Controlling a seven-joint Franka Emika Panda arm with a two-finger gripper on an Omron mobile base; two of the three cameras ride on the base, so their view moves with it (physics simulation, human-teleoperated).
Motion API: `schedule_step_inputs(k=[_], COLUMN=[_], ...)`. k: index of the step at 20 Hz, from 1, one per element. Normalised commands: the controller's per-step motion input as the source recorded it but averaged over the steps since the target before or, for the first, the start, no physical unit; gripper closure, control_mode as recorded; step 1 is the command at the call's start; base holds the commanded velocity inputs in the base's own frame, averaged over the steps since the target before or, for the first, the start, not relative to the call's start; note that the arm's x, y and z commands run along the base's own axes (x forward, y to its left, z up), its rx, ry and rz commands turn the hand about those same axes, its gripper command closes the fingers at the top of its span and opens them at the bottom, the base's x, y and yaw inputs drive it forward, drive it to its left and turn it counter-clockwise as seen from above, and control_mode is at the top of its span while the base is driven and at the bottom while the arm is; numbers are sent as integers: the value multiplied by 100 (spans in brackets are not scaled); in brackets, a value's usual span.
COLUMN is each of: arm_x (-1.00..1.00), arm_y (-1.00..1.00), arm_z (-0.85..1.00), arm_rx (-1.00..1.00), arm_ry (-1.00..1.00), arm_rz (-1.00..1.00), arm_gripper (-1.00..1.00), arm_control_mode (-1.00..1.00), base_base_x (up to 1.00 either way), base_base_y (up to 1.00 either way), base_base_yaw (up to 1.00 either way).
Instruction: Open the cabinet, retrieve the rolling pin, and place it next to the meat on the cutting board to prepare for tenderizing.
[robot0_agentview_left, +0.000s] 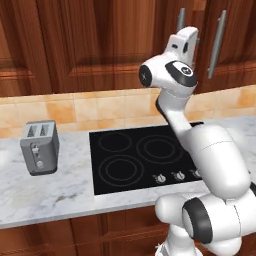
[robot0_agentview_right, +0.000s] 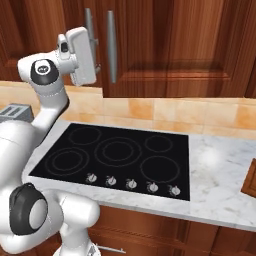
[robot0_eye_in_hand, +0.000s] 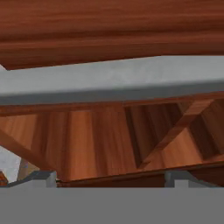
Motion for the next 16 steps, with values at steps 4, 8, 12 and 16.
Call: schedule_step_inputs(k=[4,8,12,16], arm_x=[-81,-93,-96,-99], arm_y=[-78,-81,-84,-87], arm_z=[0,0,0,0], arm_rx=[2,3,3,4], arm_ry=[-10,-13,-14,-15], arm_rz=[-13,-12,-12,-12], arm_gripper=[-100,-100,-100,-100], arm_control_mode=[-100,-100,-100,-100], base_base_x=[0,0,0,0], base_base_y=[0,0,0,0], base_base_yaw=[0,0,0,0])
